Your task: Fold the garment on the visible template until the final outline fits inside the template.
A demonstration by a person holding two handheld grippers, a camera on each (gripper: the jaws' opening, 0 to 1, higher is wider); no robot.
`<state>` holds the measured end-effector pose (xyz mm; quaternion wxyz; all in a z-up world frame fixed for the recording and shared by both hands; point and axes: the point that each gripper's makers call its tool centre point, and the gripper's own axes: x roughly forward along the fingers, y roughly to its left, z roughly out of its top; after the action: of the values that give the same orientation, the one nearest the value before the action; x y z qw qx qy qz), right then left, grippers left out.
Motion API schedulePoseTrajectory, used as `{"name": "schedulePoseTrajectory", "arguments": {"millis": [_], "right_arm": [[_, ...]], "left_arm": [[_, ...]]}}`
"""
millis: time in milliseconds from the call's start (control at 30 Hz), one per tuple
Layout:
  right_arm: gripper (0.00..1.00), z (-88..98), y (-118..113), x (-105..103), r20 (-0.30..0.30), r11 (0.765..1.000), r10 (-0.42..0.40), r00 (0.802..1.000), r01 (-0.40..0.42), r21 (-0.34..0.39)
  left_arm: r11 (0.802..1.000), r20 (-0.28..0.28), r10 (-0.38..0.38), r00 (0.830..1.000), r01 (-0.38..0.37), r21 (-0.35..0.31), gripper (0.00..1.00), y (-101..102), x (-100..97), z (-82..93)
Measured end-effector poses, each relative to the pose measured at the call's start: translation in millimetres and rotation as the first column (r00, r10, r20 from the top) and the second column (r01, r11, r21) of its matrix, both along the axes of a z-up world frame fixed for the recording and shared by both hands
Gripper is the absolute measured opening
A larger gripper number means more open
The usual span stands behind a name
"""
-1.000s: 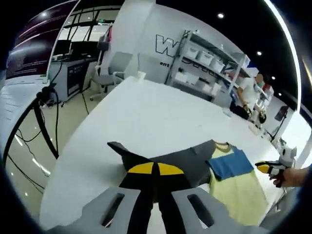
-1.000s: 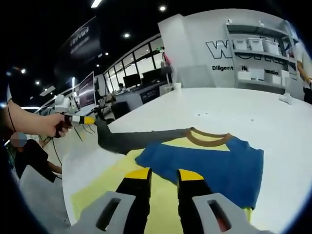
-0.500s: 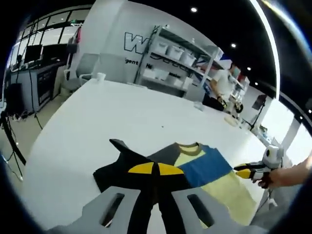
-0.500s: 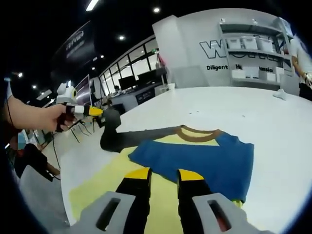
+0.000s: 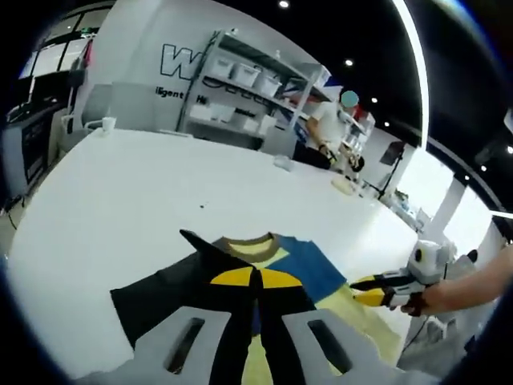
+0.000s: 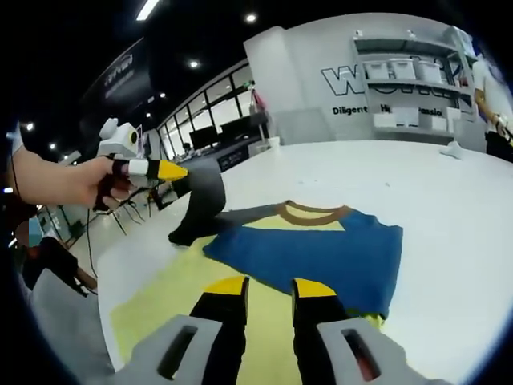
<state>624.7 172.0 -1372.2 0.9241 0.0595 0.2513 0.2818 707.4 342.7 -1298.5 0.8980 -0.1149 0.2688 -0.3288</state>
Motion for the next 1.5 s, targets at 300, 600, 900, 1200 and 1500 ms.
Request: {"name": "schedulePoseTrajectory", "arguments": {"millis": [300, 600, 900, 1200, 1500], "right_arm": [[0.16, -4.2, -17, -8, -0.010, 1.000, -0.024, 1.000, 0.024, 0.005], [0.16, -3.0, -32, -13, -0.012, 1.000, -0.029, 1.000, 0.029, 0.000], [0.17, -4.1, -46, -18, -0.019, 0.999, -0.034, 0.999, 0.034, -0.012], [0.17, -2.7, -50, -18, -0.019, 0.999, -0.038, 0.999, 0.038, -0.009], [0.17, -2.0, -56, -19, -0.020, 0.999, -0.046, 0.999, 0.046, -0.008]], "left_arm": [[0.998, -0.003, -0.059, 0.998, 0.059, -0.006, 0.00, -52, 6.9, -9.1], [0.995, -0.017, -0.096, 0.995, 0.096, 0.004, 0.00, -94, 6.0, -25.1], [0.993, -0.038, -0.113, 0.993, 0.114, 0.013, 0.00, -118, -0.3, -39.4], [0.988, -0.036, -0.156, 0.987, 0.156, -0.004, 0.00, -146, -2.5, -34.2], [0.979, -0.024, -0.204, 0.979, 0.204, -0.008, 0.00, -178, -4.2, -29.4]]}}
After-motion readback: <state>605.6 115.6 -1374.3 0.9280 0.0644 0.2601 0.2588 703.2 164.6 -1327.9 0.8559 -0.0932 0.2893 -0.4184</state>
